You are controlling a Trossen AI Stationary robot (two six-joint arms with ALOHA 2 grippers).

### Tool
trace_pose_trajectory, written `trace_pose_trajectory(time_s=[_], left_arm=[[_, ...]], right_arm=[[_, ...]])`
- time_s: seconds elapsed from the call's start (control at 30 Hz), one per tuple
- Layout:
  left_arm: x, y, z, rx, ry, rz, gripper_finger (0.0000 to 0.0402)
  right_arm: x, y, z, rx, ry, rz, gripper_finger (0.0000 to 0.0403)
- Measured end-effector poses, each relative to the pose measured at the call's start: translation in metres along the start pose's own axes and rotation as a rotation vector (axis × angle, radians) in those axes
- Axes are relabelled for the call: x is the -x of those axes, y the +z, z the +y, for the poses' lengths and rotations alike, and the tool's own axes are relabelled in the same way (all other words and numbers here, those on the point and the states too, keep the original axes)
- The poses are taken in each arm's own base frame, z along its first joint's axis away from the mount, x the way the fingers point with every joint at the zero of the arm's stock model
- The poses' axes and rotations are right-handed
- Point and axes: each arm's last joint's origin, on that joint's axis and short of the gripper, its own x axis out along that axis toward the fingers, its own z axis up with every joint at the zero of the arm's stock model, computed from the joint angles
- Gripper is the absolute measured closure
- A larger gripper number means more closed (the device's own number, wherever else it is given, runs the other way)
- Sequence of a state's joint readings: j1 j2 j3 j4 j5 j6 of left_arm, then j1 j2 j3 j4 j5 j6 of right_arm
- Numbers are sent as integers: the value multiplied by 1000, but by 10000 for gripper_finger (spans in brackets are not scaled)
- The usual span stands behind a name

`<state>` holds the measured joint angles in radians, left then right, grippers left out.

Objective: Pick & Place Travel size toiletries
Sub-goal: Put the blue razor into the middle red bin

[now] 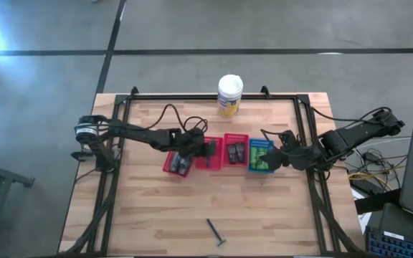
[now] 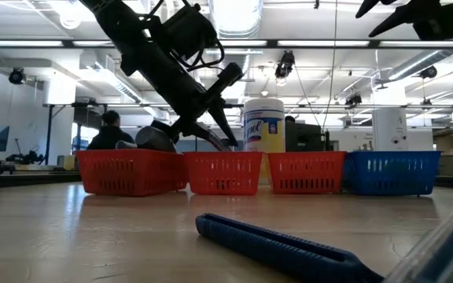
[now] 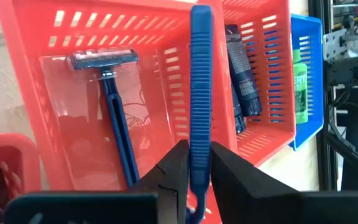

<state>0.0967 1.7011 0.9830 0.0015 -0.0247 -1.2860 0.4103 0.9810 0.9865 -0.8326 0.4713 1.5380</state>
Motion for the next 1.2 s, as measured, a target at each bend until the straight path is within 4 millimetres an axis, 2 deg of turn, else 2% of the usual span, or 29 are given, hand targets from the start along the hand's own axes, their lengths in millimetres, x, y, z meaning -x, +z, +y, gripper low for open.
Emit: trace_pose_trajectory(time_s=[0.33, 0.43, 0.5, 0.63, 0.77, 0.83, 0.9, 1.03, 1.2], left_arm=[[5, -2, -1, -41, 1, 13, 313], [9, -2, -5, -114, -20, 38, 312], [18, -4, -13, -223, -61, 38, 313], [53, -18, -36, -680, -193, 7, 312], [96, -47, -47, -1224, -271, -5, 313], [115, -61, -46, -1372, -253, 2, 313], [132, -69, -41, -1418, -212, 29, 312], [160, -79, -30, -1357, -174, 108, 313], [186, -94, -18, -1307, -234, 162, 314]], right_arm=[[1, 1, 1, 1, 3, -3, 223], [1, 0, 1, 3, 3, 0, 214], [-1, -1, 2, 26, 1, 9, 208], [-9, -9, 4, 94, -25, 50, 198], [-36, -26, 11, 139, -74, 170, 195], [-55, -38, 19, 142, -68, 248, 197], [-74, -51, 28, 147, -92, 310, 200], [-108, -74, 52, 162, -158, 391, 202], [-150, -107, 89, 190, -211, 462, 198]])
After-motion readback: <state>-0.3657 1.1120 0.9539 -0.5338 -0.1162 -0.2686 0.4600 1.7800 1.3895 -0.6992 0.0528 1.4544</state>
